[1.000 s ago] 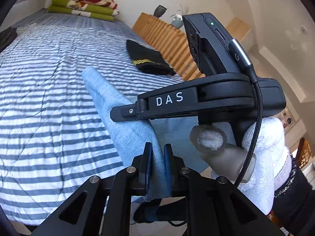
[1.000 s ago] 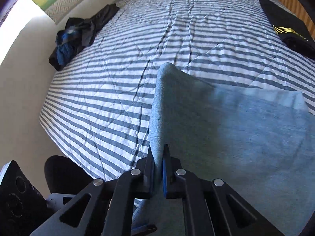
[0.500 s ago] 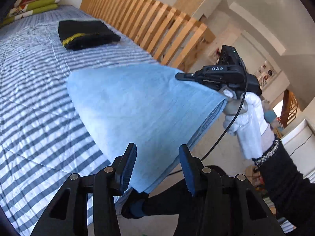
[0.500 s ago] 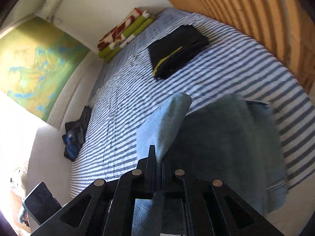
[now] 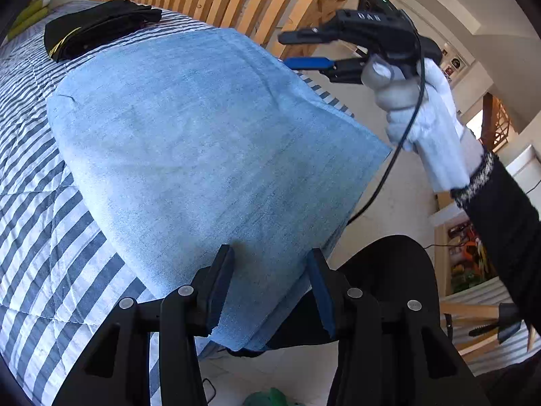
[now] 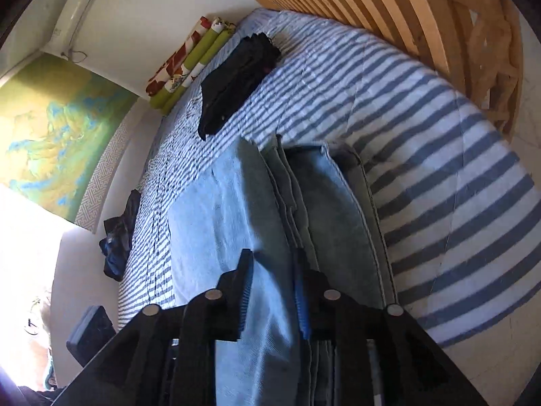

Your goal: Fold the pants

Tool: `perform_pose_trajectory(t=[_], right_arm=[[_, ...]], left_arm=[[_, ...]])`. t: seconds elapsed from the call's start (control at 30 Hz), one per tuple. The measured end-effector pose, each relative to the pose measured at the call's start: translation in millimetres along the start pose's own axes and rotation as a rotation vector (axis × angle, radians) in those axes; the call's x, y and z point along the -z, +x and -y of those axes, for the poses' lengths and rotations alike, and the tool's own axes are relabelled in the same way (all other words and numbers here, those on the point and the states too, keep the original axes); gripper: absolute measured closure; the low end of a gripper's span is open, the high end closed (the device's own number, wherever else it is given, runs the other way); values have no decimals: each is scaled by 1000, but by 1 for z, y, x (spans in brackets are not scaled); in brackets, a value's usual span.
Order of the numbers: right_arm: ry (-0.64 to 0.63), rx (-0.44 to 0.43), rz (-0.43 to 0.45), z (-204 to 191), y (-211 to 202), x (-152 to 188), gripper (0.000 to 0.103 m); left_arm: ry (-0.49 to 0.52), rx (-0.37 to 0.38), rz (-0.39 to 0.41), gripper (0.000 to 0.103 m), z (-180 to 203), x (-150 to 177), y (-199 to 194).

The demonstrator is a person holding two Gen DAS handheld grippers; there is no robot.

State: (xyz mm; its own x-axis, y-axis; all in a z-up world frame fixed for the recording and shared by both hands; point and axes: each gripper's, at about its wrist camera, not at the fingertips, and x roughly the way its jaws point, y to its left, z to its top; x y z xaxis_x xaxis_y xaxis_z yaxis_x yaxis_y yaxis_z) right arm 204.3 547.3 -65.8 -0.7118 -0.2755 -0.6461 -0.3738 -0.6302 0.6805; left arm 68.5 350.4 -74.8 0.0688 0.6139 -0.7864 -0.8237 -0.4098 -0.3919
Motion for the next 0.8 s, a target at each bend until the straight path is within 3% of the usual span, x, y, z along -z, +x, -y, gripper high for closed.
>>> perform_pose_trajectory(t=[0.07, 0.23, 0.4, 0.47, 0.57, 0.8], right_arm=[[3, -28, -18, -3, 8, -20, 62], [-79, 107, -40, -24, 43, -45, 62], [-157, 195, -21, -41, 54, -43, 62], [-191, 228, -37, -48, 62, -40, 81], [-222, 293, -18, -51, 56, -30, 93], [-334, 404, 107, -91, 23, -15, 99]], left_arm=[[1, 0, 3, 56, -1, -1, 1], [10, 6, 1, 56, 2, 4, -4], [20, 6, 6, 56, 1, -3, -2], [16, 9, 9, 56, 2, -3, -4], [31, -1, 7, 56, 5, -2, -6], [57, 41, 29, 55, 23, -10, -16]])
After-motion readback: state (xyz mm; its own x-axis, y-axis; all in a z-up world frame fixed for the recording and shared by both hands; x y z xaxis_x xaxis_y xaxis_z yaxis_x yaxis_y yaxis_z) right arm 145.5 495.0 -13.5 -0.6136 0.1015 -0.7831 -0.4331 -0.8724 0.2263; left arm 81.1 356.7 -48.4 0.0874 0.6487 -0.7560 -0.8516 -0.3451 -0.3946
